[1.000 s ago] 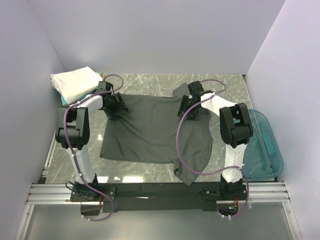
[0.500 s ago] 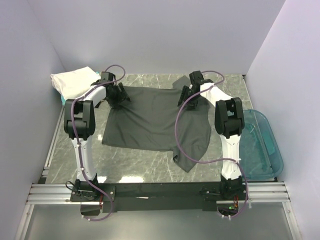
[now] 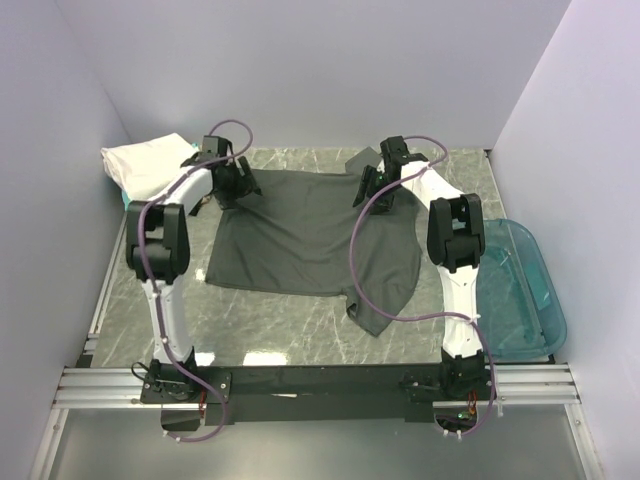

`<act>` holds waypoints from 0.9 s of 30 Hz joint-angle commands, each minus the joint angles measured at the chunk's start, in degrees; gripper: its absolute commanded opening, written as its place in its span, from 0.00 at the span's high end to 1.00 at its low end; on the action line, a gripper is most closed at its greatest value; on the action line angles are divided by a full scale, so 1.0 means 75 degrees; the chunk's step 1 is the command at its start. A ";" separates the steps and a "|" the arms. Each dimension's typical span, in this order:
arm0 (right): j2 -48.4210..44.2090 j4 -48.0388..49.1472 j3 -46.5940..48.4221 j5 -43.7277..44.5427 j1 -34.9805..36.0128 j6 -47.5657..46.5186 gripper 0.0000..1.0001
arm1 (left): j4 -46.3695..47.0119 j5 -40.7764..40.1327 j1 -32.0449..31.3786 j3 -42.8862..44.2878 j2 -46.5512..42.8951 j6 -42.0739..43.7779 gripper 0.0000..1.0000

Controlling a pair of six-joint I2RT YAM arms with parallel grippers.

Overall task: Fold and stack the t-shirts
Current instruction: Flatten the tshirt out

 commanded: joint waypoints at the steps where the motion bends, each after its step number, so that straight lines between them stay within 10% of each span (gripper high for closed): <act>1: -0.0117 0.0307 0.0086 -0.0330 -0.0057 -0.0056 0.36 | 0.0040 -0.0541 -0.0020 -0.0254 -0.1782 0.0056 0.17; 14: -0.2249 0.1256 -0.2467 -0.0189 0.0235 0.0248 0.38 | 0.0156 -0.1420 0.0155 -0.4540 -0.4559 -0.0061 0.23; 27: -0.3657 0.1327 -0.3957 0.0185 0.1055 0.0436 0.39 | -0.0206 -0.1421 0.0788 -0.5821 -0.5264 0.0302 0.48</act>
